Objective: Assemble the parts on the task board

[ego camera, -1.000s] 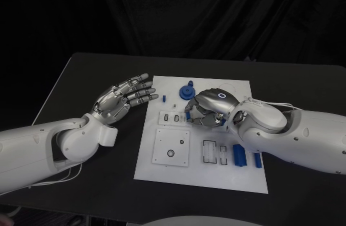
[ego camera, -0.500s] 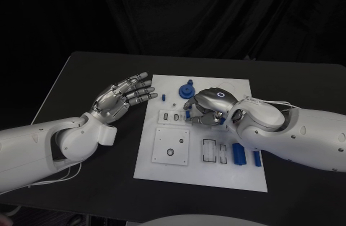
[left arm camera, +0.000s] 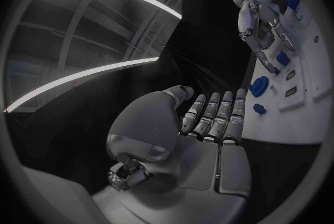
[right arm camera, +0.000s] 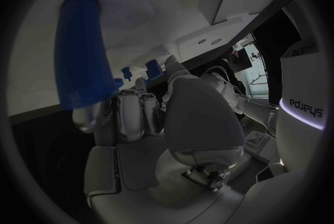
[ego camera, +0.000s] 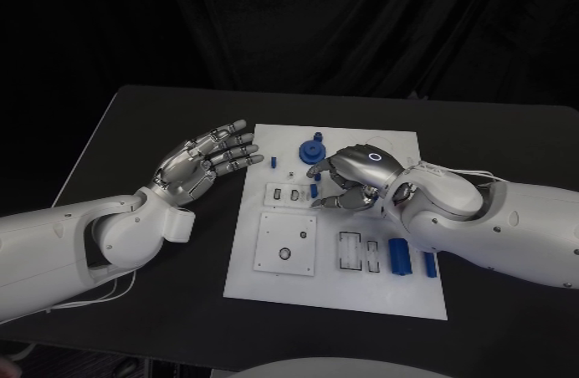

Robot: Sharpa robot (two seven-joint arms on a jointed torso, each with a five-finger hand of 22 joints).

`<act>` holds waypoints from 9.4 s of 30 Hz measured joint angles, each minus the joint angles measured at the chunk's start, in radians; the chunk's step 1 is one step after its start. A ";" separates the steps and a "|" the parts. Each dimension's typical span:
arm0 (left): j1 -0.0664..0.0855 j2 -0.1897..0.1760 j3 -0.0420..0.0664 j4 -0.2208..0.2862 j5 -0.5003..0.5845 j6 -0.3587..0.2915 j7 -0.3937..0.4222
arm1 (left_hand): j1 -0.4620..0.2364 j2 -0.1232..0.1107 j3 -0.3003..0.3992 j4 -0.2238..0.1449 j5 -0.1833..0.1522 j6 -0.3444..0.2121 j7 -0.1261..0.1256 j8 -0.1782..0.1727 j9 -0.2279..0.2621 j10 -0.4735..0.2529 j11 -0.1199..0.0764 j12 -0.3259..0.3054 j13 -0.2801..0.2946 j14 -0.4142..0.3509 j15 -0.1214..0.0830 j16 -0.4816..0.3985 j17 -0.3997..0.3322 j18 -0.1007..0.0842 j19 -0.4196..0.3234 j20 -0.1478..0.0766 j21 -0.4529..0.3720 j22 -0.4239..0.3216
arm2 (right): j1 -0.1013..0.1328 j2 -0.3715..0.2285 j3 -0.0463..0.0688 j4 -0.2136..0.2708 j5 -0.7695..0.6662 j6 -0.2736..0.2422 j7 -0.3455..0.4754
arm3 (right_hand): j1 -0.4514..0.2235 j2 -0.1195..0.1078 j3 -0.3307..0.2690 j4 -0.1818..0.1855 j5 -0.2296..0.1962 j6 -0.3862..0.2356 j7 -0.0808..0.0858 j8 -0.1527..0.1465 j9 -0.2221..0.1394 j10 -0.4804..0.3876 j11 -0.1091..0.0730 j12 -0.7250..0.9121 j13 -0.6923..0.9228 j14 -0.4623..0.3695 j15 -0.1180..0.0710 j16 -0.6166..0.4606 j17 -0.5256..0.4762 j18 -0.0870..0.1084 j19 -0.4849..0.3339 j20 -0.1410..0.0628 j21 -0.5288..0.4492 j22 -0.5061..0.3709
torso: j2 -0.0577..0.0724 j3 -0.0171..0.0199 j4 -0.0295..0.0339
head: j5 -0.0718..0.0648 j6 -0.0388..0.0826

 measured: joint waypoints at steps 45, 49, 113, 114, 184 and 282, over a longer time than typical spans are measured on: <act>0.194 0.244 0.000 -0.281 -0.472 -0.126 -0.550 | -0.102 -0.064 0.101 0.104 -0.100 0.361 0.011 0.206 0.051 0.875 -0.185 0.920 1.031 0.846 -0.226 1.064 0.996 0.079 0.299 -0.116 0.988 0.624 | -0.052 -0.201 -0.003 -0.148 0.903 -0.139 0.560 | -0.144 0.263 -0.061 0.061 0.291 0.177 0.005 0.060 -0.014 -0.203 0.032 -0.116 -0.187 -0.093 0.040 -0.154 -0.166 0.032 -0.148 0.041 -0.251 -0.064 | -0.109 0.0433 -0.0225 | 0.052 0.075; 0.194 0.273 0.000 -0.291 -0.639 -0.113 -0.625 | -0.082 -0.076 0.064 0.140 -0.186 0.396 -0.009 0.245 0.084 1.111 -0.201 1.030 1.228 1.082 -0.241 1.112 1.229 0.063 0.500 -0.129 1.072 0.791 | -0.065 -0.195 -0.002 -0.162 0.915 -0.139 0.565 | -0.128 0.264 -0.067 0.059 0.299 0.177 0.005 0.060 -0.014 -0.189 0.030 -0.107 -0.176 -0.085 0.033 -0.142 -0.154 0.032 -0.139 0.037 -0.239 -0.056 | -0.135 0.0542 -0.0345 | 0.061 0.045; 0.132 0.499 0.000 -0.357 -1.214 0.036 -1.190 | -0.184 -0.053 -0.192 0.192 -0.395 0.409 -0.120 0.489 0.770 1.158 -0.314 1.073 1.236 1.129 -0.357 1.112 1.242 -0.008 0.935 -0.253 1.165 1.121 | -0.071 -0.233 -0.002 -0.104 0.789 -0.205 0.436 | -0.040 0.260 -0.127 0.055 0.385 0.209 -0.020 0.060 -0.016 -0.044 0.006 -0.022 -0.060 -0.003 0.008 -0.031 -0.049 0.031 -0.016 0.009 -0.090 0.000 | -0.221 0.1250 -0.1232 | 0.107 -0.094; 0.130 0.499 0.000 -0.359 -1.214 0.034 -1.186 | -0.184 -0.053 -0.192 0.192 -0.395 0.411 -0.118 0.484 0.770 1.158 -0.314 1.073 1.236 1.129 -0.357 1.112 1.242 -0.008 0.932 -0.250 1.164 1.119 | -0.071 -0.232 -0.002 -0.104 0.788 -0.205 0.435 | -0.040 0.261 -0.127 0.055 0.387 0.209 -0.020 0.060 -0.016 -0.044 0.006 -0.022 -0.060 -0.003 0.008 -0.031 -0.049 0.031 -0.016 0.009 -0.090 0.000 | -0.221 0.1250 -0.1232 | 0.108 -0.094; 0.080 0.503 0.000 -0.381 -1.216 -0.007 -1.140 | -0.171 -0.066 -0.182 0.146 -0.377 0.454 -0.118 0.391 0.791 1.154 -0.311 1.073 1.236 1.129 -0.357 1.112 1.242 -0.008 0.922 -0.246 1.145 1.111 | -0.071 -0.212 -0.002 -0.125 0.781 -0.187 0.423 | -0.030 0.254 -0.133 0.055 0.391 0.209 -0.020 0.060 -0.017 -0.045 0.006 -0.027 -0.064 -0.003 0.008 -0.036 -0.055 0.031 -0.016 0.009 -0.101 0.000 | -0.221 0.1237 -0.1275 | 0.118 -0.093; 0.015 0.333 0.000 -0.256 -1.216 -0.242 -1.100 | -0.318 -0.137 0.210 -0.075 -0.155 0.537 -0.115 0.220 0.925 1.156 -0.312 1.073 1.236 1.129 -0.357 1.112 1.242 -0.008 0.941 -0.257 1.115 1.149 | -0.073 -0.227 -0.002 -0.128 0.778 -0.152 0.378 | 0.005 0.258 -0.133 0.055 0.438 0.209 -0.020 0.060 -0.019 -0.048 0.002 -0.040 -0.050 -0.003 0.012 -0.048 -0.072 0.031 -0.016 0.009 -0.121 0.000 | -0.221 0.1215 -0.1282 | 0.139 -0.094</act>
